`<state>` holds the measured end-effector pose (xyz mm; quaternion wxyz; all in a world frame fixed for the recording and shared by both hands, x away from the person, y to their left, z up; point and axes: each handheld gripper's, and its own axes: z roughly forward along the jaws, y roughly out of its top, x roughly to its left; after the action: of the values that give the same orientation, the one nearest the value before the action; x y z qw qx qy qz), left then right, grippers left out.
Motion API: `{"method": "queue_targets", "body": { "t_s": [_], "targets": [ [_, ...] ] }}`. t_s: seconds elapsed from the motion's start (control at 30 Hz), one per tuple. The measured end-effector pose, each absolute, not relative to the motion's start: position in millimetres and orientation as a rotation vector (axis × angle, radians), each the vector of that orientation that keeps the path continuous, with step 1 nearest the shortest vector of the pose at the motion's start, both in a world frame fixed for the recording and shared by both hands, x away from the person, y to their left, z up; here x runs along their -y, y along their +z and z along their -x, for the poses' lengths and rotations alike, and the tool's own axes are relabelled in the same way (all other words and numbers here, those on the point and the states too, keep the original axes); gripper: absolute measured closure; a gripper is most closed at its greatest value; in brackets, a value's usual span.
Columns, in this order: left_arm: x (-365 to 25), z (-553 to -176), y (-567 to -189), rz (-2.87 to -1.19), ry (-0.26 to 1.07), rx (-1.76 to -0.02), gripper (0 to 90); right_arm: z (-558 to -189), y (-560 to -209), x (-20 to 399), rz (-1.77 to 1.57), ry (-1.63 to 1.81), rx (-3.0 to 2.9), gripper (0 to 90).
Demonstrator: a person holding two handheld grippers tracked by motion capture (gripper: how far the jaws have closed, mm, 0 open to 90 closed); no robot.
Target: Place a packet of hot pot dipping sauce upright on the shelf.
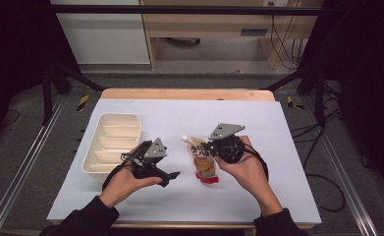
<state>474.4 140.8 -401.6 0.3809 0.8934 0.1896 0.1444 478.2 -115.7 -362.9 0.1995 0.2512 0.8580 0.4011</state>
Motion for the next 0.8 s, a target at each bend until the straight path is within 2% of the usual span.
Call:
{"method": "queue_targets", "body": {
  "t_s": [0.47,0.8],
  "targets": [
    [-134,-485,-378,-2.348,0.405,-0.388,6.6,-463,-361,109,-0.602,1.166,-2.427,90.0],
    [-123,-492,-372,-2.374,0.408,-0.329,11.2,-459,-360,106,-0.549,1.179,-2.445,90.0]
  ]
}}
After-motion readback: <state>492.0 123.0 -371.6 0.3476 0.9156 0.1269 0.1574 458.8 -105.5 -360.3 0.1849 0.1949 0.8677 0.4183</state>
